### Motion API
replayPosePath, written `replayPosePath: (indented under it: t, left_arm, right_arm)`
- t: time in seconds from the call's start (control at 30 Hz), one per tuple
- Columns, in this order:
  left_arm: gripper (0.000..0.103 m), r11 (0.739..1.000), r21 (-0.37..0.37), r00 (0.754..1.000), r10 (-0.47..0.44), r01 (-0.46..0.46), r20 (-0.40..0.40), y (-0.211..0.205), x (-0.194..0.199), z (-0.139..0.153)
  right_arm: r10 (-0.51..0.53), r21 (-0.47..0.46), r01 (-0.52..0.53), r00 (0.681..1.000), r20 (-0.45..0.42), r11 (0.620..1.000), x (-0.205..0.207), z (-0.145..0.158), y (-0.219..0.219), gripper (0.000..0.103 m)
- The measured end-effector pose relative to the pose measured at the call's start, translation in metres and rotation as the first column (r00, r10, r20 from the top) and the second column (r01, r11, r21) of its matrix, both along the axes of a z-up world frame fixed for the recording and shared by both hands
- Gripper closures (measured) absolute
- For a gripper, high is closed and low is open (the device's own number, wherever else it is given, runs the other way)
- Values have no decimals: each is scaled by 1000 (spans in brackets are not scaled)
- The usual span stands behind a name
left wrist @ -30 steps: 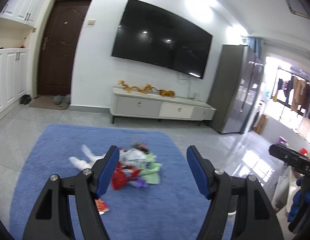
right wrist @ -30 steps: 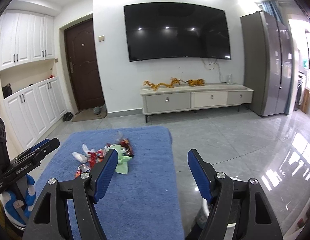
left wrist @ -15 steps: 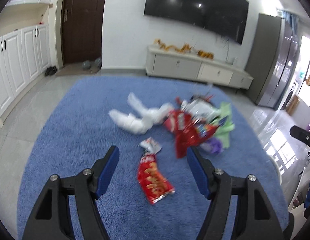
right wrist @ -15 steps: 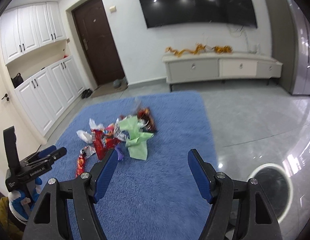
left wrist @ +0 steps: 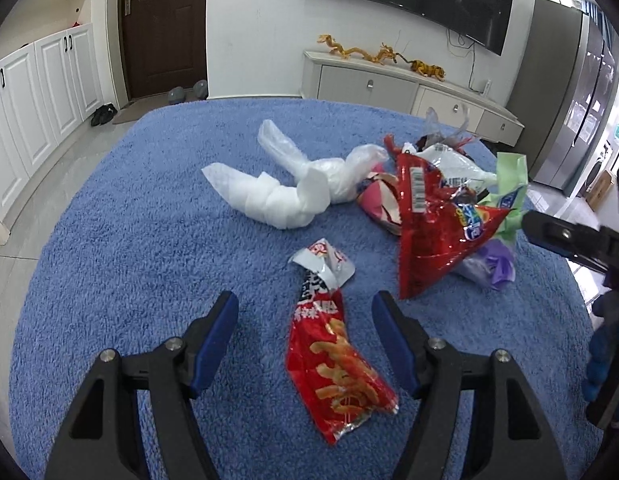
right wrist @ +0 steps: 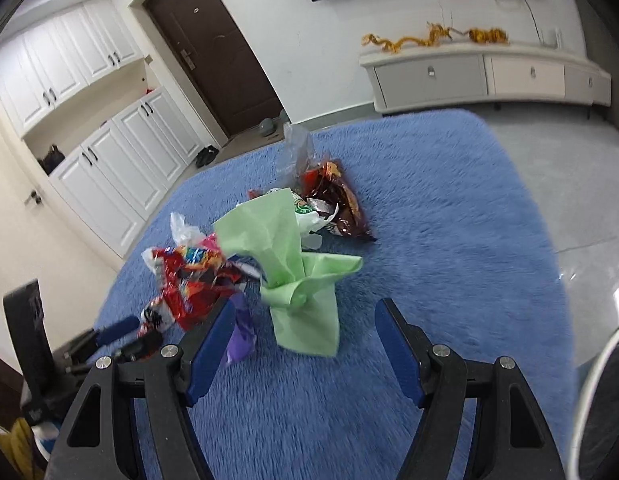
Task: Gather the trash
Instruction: 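Grasp the red chip bag with the left tool while the right tool grasps the green bag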
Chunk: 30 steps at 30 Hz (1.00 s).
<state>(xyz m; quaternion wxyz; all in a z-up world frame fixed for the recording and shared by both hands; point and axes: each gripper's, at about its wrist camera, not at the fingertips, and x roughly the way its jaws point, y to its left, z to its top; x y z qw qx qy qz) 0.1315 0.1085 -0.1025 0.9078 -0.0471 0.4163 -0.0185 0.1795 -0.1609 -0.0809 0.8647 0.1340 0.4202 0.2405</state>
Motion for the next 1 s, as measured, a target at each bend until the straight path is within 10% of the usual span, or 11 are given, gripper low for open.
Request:
replayPosePath:
  t: [0.2,0.33,0.5,1.0]
  left_arm:
    - [47,1000,-15,1000,-12,11,-18,0,4,-4]
    - [60,1000,-15,1000,-22,22,-19,-3,3,-4]
    - [78,999,-25,999,-30,30,-17,-2,-1,-4]
    - [85,995,-87,995,-49,57,91,7,-51,49]
  right_arm:
    - [-1,76,4,999,-37,997,18,-10,-3,34]
    - [26,87,-22,999,-47,996,20,-13,0,60]
    - [39,81,-37,999,-21,996,8,-6,-7,68]
    - [-23,66,18,996,88,998,-72,54,-35,69]
